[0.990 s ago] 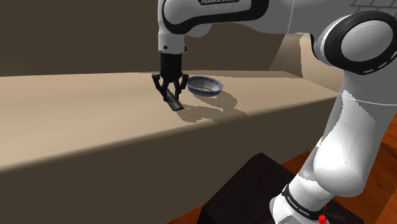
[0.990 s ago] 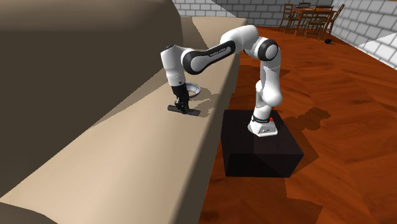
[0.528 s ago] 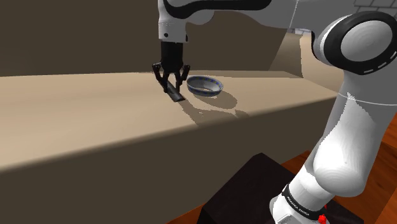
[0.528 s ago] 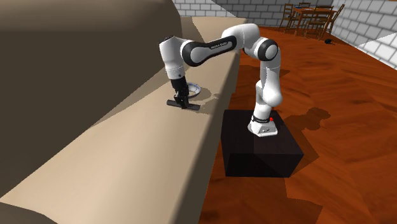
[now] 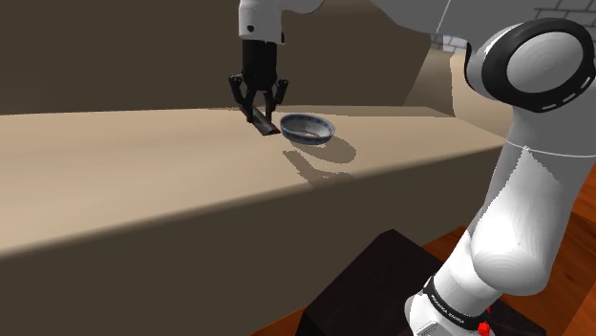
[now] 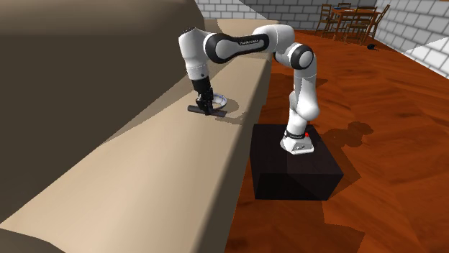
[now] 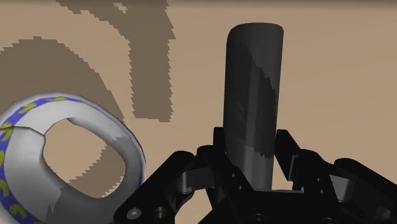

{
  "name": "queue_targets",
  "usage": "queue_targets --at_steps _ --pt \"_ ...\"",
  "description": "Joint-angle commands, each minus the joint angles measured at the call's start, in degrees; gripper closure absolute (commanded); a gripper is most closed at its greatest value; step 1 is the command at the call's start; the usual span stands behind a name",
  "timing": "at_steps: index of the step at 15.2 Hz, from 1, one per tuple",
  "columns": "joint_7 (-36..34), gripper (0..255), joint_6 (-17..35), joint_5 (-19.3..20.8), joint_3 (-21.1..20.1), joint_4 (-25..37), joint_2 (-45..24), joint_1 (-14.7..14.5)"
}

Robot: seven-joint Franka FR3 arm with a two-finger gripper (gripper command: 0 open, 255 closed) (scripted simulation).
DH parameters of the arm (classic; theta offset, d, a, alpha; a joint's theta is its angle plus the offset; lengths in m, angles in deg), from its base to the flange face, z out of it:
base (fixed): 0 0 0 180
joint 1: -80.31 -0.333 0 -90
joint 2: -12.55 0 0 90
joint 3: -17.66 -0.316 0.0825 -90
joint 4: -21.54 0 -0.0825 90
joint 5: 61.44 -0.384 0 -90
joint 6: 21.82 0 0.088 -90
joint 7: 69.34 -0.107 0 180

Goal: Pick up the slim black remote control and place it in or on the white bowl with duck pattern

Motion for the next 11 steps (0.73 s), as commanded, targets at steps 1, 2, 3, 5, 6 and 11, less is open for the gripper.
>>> queue_targets --at_steps 1,2,3,5,6,11 --pt "-0.3 255 -1.6 0.1 -0.1 2.0 -0.4 -0.1" --pt "-0.4 255 -2.5 0.1 -0.1 3.1 -0.6 -0.2" --pt "-0.5 255 -3.4 0.2 -0.1 4.3 -0.9 -0.2" --pt "-0.8 255 -5.2 0.3 -0.1 6.7 -1.5 -0.4" --pt "-0.9 255 -6.1 0.4 -0.2 8.0 -1.9 -0.5" --pt "-1.7 255 -11.1 0.9 -0.3 15.2 -4.1 -1.1"
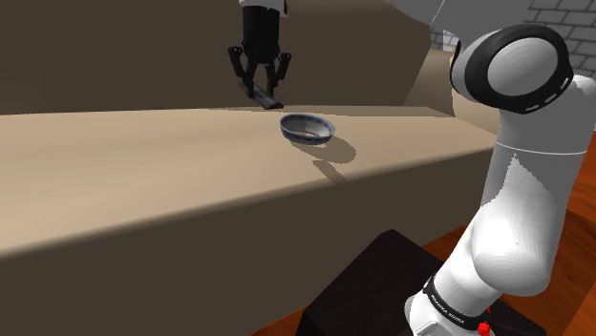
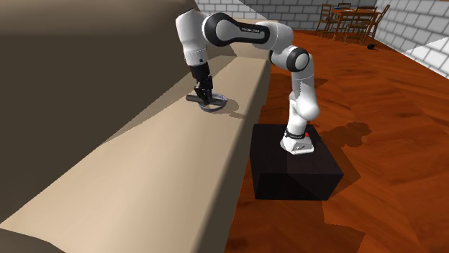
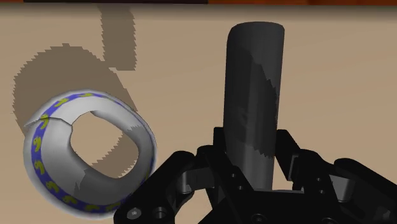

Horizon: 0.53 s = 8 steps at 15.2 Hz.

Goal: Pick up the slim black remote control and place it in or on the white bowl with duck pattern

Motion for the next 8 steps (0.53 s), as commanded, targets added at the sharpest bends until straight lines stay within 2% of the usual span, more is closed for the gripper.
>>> queue_targets --at_steps 1,8 --pt "-0.1 255 -1.1 0.1 0.0 1.5 -0.3 -0.1" --pt "10.0 255 1.4 -0.8 3.5 -9.1 7.0 6.8"
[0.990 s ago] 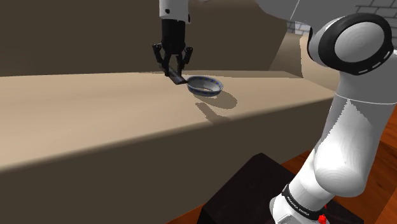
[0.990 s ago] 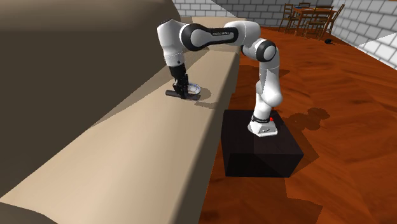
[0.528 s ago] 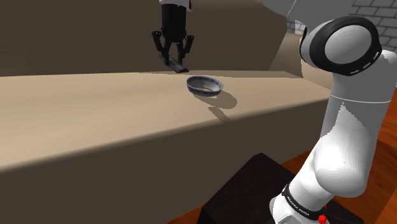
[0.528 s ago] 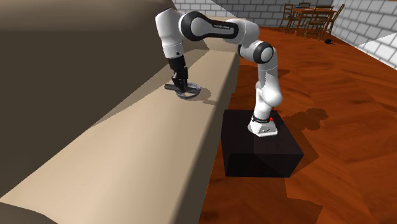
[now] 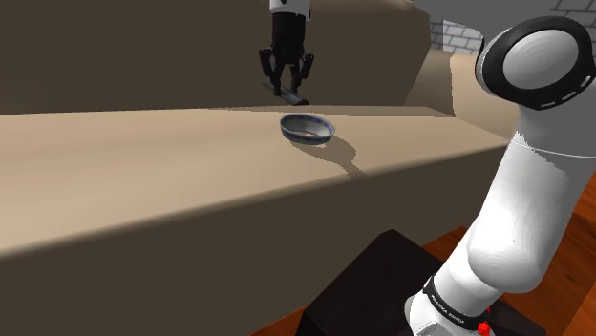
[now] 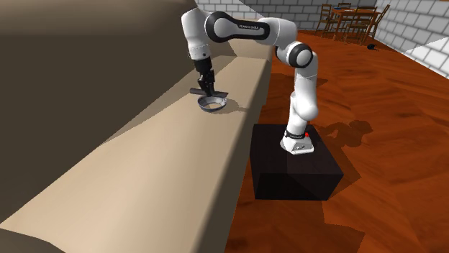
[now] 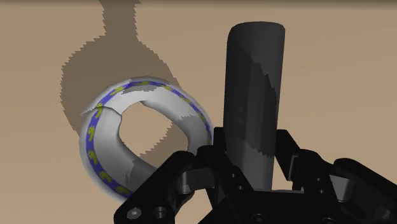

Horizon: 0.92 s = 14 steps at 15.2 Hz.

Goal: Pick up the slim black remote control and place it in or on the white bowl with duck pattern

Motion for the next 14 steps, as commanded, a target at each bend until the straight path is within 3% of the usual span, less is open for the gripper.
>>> queue_targets --at_steps 1,7,14 --pt "3.3 255 0.5 -0.1 1.2 -2.7 2.0 2.0" --pt "12.6 255 1.4 0.7 5.1 -7.1 4.8 7.3" --pt "13.1 255 7.4 0.5 5.2 -14.8 6.5 7.4"
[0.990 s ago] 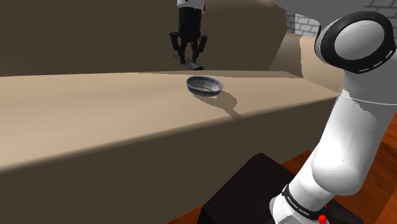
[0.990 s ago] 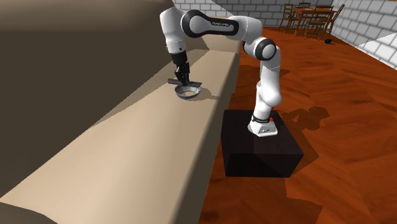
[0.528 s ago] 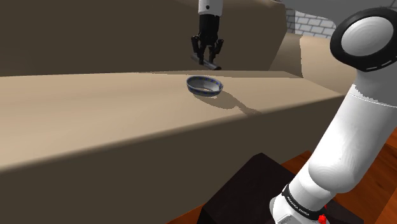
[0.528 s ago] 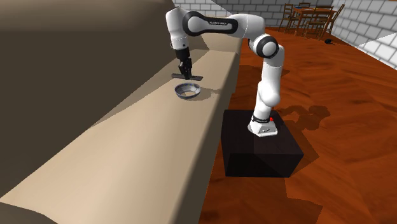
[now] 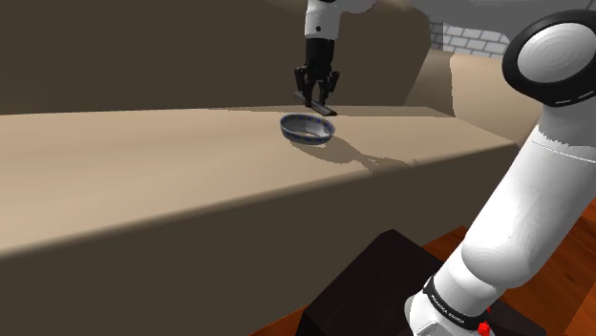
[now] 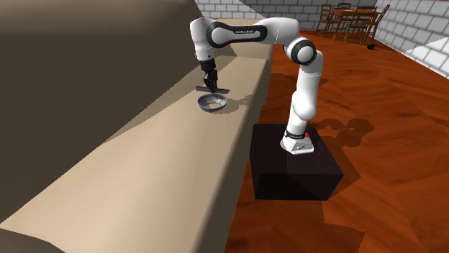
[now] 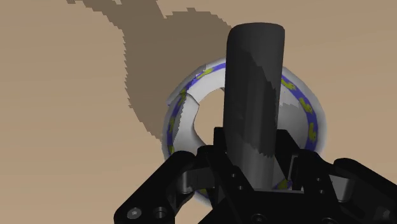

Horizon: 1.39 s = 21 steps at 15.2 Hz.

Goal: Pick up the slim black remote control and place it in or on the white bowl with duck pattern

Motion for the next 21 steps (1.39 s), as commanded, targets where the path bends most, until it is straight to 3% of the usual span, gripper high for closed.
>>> queue_targets --at_steps 1,4,12,13,18,21 --pt "0.1 255 1.7 0.0 0.0 -2.1 0.4 0.0" --pt "0.3 255 4.0 -0.1 0.0 -4.7 0.8 0.0" --pt "0.3 255 4.0 -0.1 0.0 -4.7 0.8 0.0" --pt "0.3 0 4.0 -0.1 0.0 -4.7 0.8 0.0" --pt "0.3 0 4.0 -0.1 0.0 -4.7 0.8 0.0" --pt "-0.1 0 -2.6 0.3 0.0 4.7 -2.1 0.0"
